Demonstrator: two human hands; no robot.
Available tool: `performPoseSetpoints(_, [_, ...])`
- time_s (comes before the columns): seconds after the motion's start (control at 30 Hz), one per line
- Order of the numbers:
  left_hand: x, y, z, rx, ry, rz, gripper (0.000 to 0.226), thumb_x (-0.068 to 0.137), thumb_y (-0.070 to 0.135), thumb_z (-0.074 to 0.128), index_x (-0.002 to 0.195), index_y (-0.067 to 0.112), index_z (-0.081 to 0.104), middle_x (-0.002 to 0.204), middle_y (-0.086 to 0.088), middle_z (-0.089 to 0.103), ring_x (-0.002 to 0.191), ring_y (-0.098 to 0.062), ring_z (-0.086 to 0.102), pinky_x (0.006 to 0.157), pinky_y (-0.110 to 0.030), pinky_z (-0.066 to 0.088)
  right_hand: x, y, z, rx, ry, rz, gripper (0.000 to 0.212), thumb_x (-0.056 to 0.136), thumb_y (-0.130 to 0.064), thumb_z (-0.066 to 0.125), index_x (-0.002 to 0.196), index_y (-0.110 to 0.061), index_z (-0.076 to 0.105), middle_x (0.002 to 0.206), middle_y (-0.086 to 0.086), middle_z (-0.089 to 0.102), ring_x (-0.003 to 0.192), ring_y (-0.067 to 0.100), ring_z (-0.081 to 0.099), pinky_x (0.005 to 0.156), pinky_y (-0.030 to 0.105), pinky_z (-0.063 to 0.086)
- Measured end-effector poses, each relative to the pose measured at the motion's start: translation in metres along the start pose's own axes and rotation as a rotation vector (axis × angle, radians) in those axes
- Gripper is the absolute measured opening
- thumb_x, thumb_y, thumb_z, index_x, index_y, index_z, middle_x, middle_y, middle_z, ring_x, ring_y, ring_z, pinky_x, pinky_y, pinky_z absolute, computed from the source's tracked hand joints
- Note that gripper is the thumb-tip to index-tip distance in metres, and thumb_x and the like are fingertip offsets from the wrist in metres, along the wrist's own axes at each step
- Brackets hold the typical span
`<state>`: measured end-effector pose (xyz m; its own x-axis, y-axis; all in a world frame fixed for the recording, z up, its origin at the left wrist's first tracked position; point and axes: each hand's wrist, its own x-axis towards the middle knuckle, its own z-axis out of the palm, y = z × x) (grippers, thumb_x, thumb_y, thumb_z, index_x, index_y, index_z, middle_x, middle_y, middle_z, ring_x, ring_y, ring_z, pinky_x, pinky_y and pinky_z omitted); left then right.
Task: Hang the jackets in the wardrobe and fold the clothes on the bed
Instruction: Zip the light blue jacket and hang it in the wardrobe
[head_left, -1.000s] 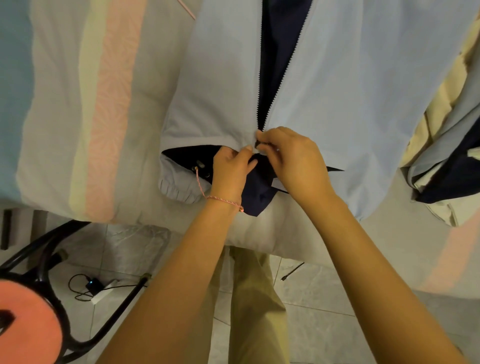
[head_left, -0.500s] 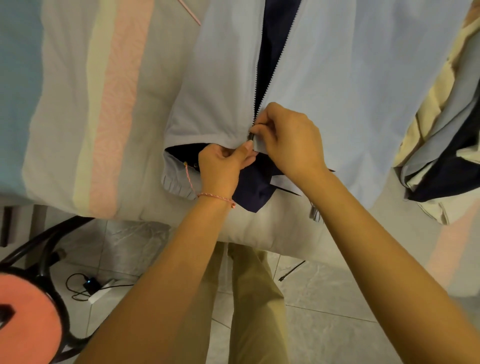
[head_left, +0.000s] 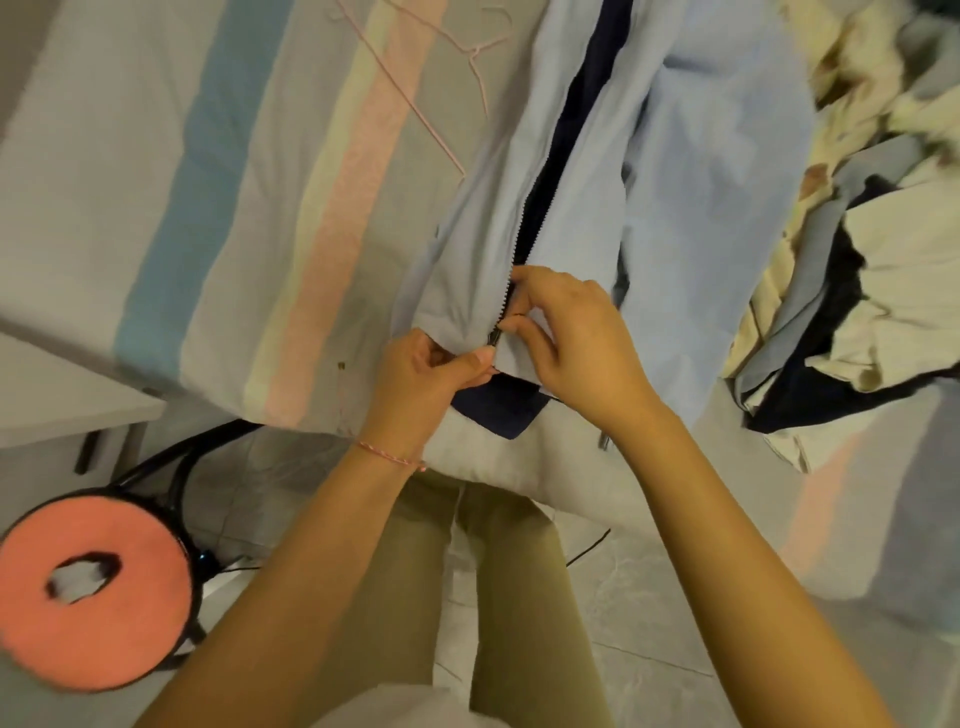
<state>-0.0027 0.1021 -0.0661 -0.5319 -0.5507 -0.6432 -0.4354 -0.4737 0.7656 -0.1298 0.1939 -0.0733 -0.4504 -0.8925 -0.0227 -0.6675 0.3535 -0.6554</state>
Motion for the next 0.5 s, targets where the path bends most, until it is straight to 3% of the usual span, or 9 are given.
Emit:
performPoseSetpoints(0.1, [-0.036,0.023,-0.017,0.075,-0.004,0.054,0.022,0.081,0.001,0.066,0.102,0.000,0.064,0.088,-0.011,0.070,0.075,-0.013,0.068,0.071,-0.026,0.056,-0.010,-0.032,-0.021,0.048,-0.102,-0.012,0.028,0.090,-0.031,0.041,0.086,-0.009,0.058,0.080,0.001,0.063,0.072,0.021,0.058,0.074,0.043,0.044])
performPoseSetpoints(0.2, [-0.067,0.050,-0.028,0.102,-0.016,0.056,0.019,0.079,0.001,0.068,0.097,0.004,0.066,0.090,-0.016,0.070,0.078,-0.020,0.068,0.077,-0.035,0.057,-0.015,-0.059,-0.043,0.070,-0.123,-0.013,0.024,0.091,-0.031,0.047,0.085,-0.010,0.059,0.078,-0.001,0.063,0.070,0.020,0.058,0.075,0.041,0.043])
performPoseSetpoints(0.3, [-0.096,0.085,-0.031,0.118,-0.037,0.100,0.020,0.079,-0.003,0.067,0.098,0.003,0.066,0.095,-0.022,0.069,0.081,-0.025,0.067,0.078,-0.039,0.057,-0.016,-0.090,-0.070,0.125,-0.110,-0.033,0.021,0.091,-0.031,0.050,0.086,-0.012,0.058,0.079,-0.003,0.063,0.068,0.020,0.058,0.068,0.037,0.045])
performPoseSetpoints(0.4, [-0.114,0.114,-0.035,0.128,-0.064,0.118,0.024,0.080,-0.007,0.064,0.103,-0.009,0.062,0.093,-0.025,0.067,0.074,-0.019,0.065,0.070,-0.031,0.057,-0.005,-0.094,-0.098,0.121,-0.065,0.044,0.017,0.093,-0.030,0.051,0.086,-0.015,0.053,0.082,-0.003,0.064,0.074,0.020,0.061,0.065,0.043,0.049])
performPoseSetpoints(0.5, [-0.140,0.129,-0.042,0.132,-0.141,0.116,0.015,0.079,-0.007,0.065,0.094,-0.007,0.063,0.078,-0.013,0.067,0.061,-0.009,0.064,0.059,-0.020,0.055,0.006,-0.083,-0.135,0.133,0.023,0.114,0.014,0.095,-0.026,0.054,0.084,-0.018,0.051,0.079,-0.011,0.062,0.079,0.018,0.064,0.068,0.046,0.051])
